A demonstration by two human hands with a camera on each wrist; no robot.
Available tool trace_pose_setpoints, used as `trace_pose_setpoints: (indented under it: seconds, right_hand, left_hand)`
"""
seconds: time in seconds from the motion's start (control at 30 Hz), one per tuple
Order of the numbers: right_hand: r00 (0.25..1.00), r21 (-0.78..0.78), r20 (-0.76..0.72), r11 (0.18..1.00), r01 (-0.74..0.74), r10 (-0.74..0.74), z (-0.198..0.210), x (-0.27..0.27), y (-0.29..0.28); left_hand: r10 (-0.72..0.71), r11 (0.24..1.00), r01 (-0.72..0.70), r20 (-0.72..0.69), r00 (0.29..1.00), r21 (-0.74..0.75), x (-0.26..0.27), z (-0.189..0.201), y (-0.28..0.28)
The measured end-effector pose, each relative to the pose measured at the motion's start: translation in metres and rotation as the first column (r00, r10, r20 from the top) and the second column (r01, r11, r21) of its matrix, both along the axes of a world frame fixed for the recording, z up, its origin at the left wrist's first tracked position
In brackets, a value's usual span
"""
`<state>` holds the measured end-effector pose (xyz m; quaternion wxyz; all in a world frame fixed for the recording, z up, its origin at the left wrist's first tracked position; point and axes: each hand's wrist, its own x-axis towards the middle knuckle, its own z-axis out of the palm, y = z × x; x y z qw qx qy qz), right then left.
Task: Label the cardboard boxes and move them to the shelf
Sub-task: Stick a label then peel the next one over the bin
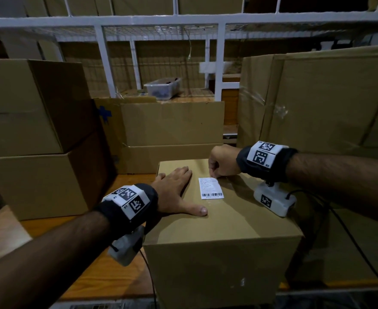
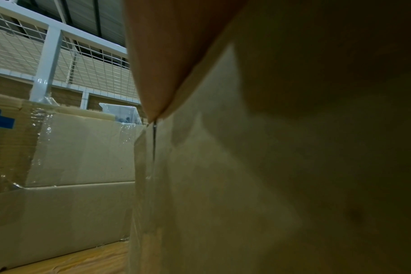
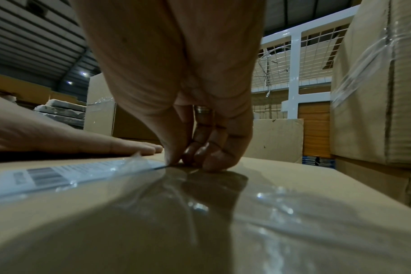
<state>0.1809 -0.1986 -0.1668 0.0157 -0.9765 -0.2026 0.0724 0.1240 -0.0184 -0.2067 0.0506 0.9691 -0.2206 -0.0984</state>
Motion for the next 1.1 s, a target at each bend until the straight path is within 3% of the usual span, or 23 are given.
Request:
trace_pose_setpoints:
  seconds: [0.33, 0.63, 0.83, 1.1]
  right_hand:
    - [0.994, -0.028, -0.11, 1.0, 0.0, -0.003, -0.002, -0.001, 0.0]
    - [0.99, 0.194, -0.065, 0.971, 0.139, -0.128, -0.001, 0.0, -0.007]
    - [0.978, 0.39, -0.159, 0.902, 0.186, -0.133, 0.002, -0.002, -0.009]
    - [0.943, 0.459, -0.312, 0.851, 0.257, -0.117, 0.009, -0.007, -0.012]
  left_hand:
    - [-0.01, 1.0, 0.011, -0.009, 1.0, 0.01, 0.003, -0.002, 0.002]
    - [-0.014, 1.0, 0.014, -0.001, 1.0, -0.003, 0.003, -0.003, 0.003]
    - [-0.009, 1.0, 0.009, -0.001, 1.0, 0.001, 0.003, -0.003, 0.002]
    - [-0.005, 1.0, 0.005, -0.015, 1.0, 0.003, 0.003, -0.003, 0.003]
